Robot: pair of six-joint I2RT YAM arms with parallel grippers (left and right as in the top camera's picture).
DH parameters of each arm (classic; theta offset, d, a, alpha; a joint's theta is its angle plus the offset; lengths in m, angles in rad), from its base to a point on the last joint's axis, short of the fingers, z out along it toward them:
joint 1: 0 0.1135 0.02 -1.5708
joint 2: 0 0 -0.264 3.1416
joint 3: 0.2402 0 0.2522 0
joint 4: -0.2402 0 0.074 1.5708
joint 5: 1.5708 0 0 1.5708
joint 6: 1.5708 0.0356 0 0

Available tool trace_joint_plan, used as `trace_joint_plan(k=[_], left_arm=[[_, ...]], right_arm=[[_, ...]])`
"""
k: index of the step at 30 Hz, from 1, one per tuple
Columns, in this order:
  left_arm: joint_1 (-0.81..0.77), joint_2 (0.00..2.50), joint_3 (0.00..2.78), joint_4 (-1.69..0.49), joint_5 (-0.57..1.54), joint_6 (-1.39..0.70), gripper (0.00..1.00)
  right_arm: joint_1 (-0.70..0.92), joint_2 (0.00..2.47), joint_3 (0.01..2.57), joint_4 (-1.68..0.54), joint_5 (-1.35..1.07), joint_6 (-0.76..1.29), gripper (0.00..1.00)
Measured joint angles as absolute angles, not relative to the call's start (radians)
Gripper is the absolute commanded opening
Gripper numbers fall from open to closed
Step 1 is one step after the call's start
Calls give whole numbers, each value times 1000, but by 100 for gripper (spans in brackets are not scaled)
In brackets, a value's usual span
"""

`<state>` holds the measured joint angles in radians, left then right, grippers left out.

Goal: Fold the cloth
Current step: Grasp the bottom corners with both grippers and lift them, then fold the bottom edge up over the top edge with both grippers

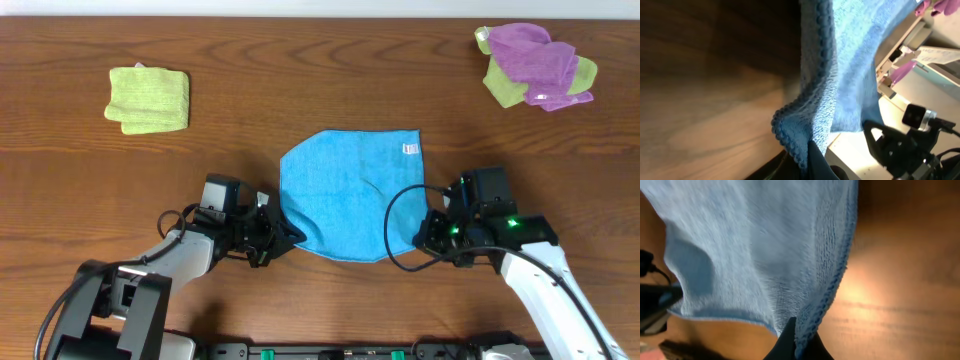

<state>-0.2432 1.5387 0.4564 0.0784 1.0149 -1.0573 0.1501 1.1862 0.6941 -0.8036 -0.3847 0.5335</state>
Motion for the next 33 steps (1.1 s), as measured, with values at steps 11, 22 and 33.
trace_joint_plan(k=[11,22,33], left_arm=[[-225,1523,621,78,953,-1073,6],[-225,1523,659,87,741,-1073,6],[-225,1631,759,139,620,-1072,6]], right_arm=[[150,1204,694,-558,-340,533,1],[150,1396,694,-299,-335,534,1],[150,1507,735,-167,-312,541,1]])
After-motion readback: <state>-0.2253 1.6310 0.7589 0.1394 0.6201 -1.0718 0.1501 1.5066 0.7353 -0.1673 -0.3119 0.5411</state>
